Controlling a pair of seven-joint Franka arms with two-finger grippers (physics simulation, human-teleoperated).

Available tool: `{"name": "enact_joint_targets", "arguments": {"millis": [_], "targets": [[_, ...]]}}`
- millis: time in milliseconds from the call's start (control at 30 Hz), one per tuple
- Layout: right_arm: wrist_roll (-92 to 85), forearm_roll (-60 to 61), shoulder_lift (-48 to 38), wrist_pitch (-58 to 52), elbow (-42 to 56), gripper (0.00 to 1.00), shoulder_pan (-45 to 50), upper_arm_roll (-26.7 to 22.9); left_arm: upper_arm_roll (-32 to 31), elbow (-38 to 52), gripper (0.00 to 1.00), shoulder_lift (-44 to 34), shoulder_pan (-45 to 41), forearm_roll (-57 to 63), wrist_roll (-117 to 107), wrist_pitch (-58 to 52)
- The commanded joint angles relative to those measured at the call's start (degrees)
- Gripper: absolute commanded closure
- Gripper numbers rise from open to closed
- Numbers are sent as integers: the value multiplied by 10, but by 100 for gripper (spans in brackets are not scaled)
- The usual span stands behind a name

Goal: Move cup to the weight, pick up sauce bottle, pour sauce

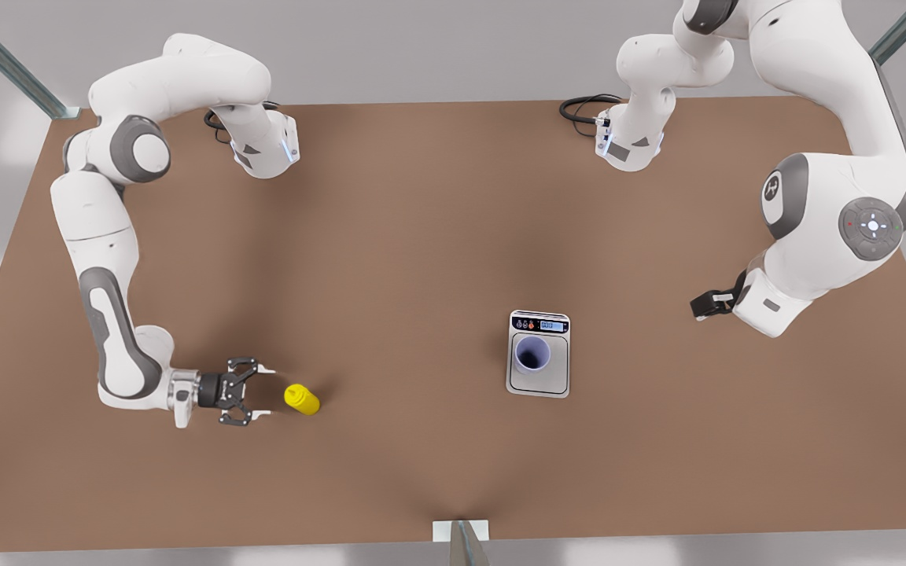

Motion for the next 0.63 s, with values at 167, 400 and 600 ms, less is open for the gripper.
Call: {"name": "enact_joint_targets", "arguments": {"millis": [167,400,600], "targets": [[316,-291,-132,-114,109,0,-4,-96,-1,-1,0,6,-1,-1,-4,-11],[1109,-487,-349,-107,86,0,229,-218,-2,25,0,29,-6,-3,3,-8],[1287,-478,-491,-77,-30,0,310,-261,4,27,0,25,-6,-2,10,-5]]}}
